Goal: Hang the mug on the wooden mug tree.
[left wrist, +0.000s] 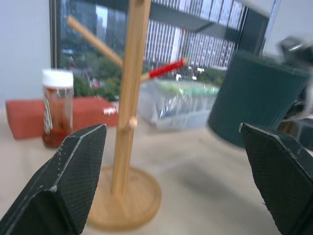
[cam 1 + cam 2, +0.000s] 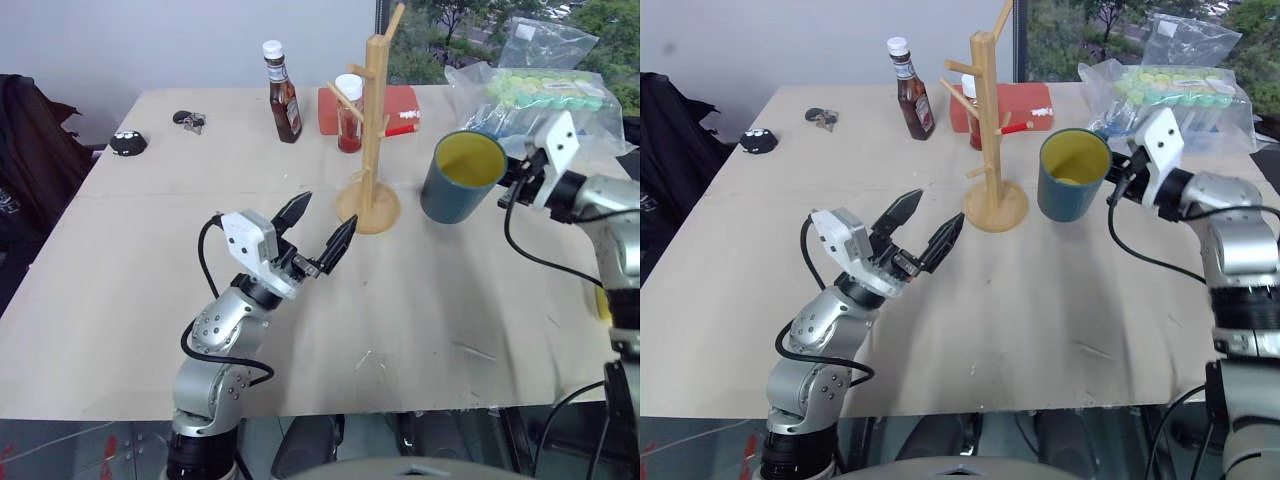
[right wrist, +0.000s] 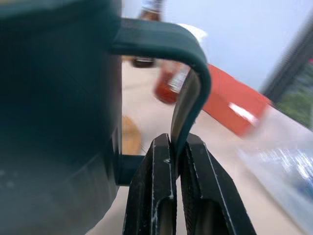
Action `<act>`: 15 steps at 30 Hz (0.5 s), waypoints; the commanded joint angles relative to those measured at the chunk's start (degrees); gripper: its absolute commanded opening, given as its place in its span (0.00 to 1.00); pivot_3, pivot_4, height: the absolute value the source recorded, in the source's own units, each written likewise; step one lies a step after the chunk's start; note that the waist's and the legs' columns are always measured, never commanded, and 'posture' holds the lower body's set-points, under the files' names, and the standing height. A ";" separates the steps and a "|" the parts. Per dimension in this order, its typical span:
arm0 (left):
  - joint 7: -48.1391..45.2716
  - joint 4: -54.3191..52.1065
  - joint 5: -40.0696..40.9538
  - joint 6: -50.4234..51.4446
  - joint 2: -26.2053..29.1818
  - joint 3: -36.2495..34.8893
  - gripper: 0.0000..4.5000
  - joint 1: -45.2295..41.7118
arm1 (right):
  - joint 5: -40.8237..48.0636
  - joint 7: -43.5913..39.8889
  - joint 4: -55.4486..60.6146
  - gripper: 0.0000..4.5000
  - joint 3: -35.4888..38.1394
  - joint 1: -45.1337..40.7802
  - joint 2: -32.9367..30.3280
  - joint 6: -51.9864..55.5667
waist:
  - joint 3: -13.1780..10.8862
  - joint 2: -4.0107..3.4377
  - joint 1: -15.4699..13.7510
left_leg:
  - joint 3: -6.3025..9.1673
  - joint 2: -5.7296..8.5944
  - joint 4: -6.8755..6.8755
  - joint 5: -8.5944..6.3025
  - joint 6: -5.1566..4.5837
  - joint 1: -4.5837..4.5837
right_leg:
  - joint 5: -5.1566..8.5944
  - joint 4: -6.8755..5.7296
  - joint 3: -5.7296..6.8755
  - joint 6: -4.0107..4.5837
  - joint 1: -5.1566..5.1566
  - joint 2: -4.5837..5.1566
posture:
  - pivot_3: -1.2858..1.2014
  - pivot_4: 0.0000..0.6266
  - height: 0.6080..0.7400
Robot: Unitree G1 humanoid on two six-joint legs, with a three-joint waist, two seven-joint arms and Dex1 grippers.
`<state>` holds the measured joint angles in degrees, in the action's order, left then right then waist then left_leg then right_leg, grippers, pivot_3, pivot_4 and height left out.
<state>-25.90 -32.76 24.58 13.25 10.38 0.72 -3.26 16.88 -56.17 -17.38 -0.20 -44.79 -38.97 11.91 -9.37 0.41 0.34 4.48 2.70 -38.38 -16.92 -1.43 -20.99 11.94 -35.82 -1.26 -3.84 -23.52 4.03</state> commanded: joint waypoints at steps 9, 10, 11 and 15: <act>-0.10 -3.28 0.35 -5.07 0.41 0.79 1.00 1.25 | -9.63 -17.86 -30.90 0.02 -5.75 -25.46 1.26 -20.92 | -0.01 -0.01 0.38 | 0.01 -0.04 0.12 -0.01 0.03 -0.43 | 0.00 0.03 0.01 0.01 -0.55 0.04 | 0.52 0.24 1.00; -0.09 -2.94 0.42 -5.25 0.33 0.82 1.00 1.10 | -10.36 -18.45 -32.24 0.02 -6.12 -26.74 1.62 -21.69 | -0.01 -0.01 0.37 | 0.03 -0.04 0.11 -0.01 0.03 -0.47 | 0.00 0.02 0.02 0.01 -0.58 0.04 | 0.52 0.24 1.00; -0.16 -2.74 0.57 -5.32 0.33 0.90 1.00 1.03 | -10.97 -19.03 -33.33 0.02 -6.42 -27.80 2.00 -22.38 | -0.01 -0.01 0.37 | 0.03 -0.04 0.07 -0.01 0.03 -0.55 | -0.01 0.00 0.03 0.01 -0.64 0.04 | 0.52 0.24 1.00; -0.54 -2.18 0.77 -5.49 0.60 1.05 1.00 0.99 | -13.17 -20.18 -36.35 0.02 -7.18 -30.63 3.58 -25.72 | -0.01 -0.02 0.37 | 0.07 -0.03 0.05 0.00 0.04 -0.66 | -0.03 -0.02 0.05 0.03 -0.74 0.05 | 0.52 0.24 1.00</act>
<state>-26.08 -33.60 24.93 9.14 10.80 1.52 -2.01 4.34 -75.69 -53.75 -7.87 -72.90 -35.33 -11.59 -9.38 0.39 0.71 4.55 2.68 -38.34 -16.92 -1.39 -21.67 11.91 -35.84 -1.21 -3.81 -24.28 4.08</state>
